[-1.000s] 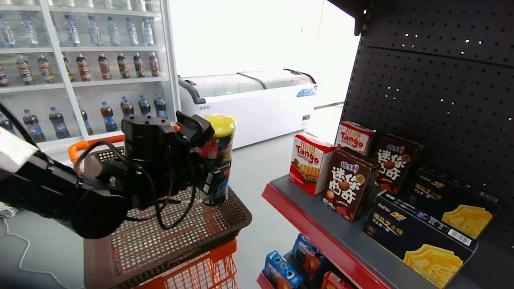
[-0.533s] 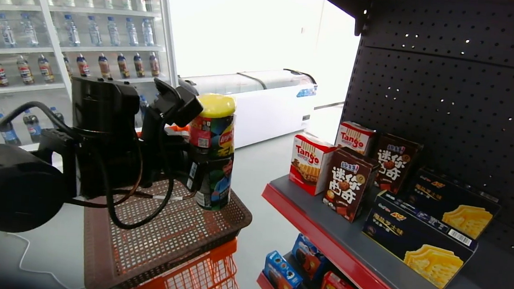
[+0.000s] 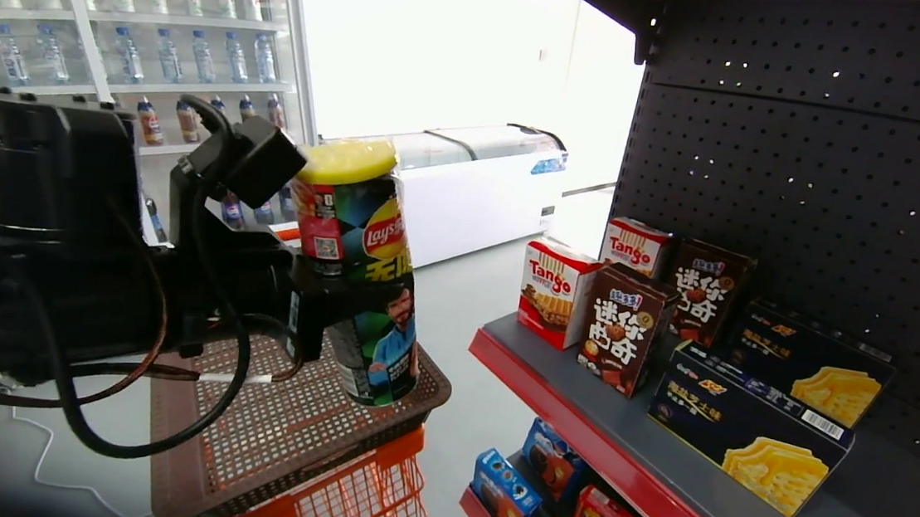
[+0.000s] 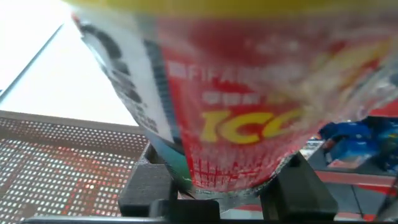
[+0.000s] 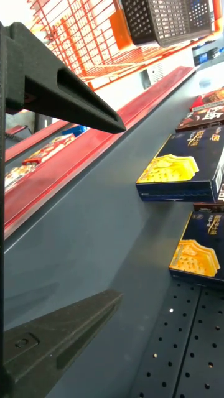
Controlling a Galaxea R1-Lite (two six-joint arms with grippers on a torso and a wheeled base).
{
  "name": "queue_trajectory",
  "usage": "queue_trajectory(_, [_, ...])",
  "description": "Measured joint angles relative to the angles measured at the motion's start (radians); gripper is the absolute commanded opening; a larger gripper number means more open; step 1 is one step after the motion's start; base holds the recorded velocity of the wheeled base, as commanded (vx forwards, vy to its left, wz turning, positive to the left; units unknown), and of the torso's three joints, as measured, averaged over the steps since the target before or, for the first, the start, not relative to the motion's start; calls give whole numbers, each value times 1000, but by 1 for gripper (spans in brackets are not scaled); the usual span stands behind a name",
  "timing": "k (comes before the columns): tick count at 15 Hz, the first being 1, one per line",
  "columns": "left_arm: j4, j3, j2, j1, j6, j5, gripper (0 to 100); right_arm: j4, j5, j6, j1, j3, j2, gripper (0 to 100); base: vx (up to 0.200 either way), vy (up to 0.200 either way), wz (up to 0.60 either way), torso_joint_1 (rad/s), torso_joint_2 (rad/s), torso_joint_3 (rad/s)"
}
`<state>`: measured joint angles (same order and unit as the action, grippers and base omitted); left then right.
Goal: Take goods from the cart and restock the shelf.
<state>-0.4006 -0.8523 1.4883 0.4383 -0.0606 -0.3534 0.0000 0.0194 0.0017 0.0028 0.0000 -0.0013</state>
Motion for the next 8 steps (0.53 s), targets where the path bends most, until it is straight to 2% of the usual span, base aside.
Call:
queue_trajectory(2, [3, 21, -39, 9, -1, -23, 0, 0, 0, 0, 0, 0, 0, 100, 0, 0, 0, 0, 0, 0])
queue_trajectory(3, [2, 32, -53, 9, -1, -55, 0, 0, 0, 0, 0, 0, 0, 100, 0, 0, 0, 0, 0, 0])
queue_trajectory(6, [3, 59, -91, 3, -7, -70, 0, 0, 0, 0, 0, 0, 0, 100, 0, 0, 0, 0, 0, 0])
queue_trajectory(8, [4, 117, -121, 2, -39, -69, 0, 0, 0, 0, 0, 0, 0, 100, 0, 0, 0, 0, 0, 0])
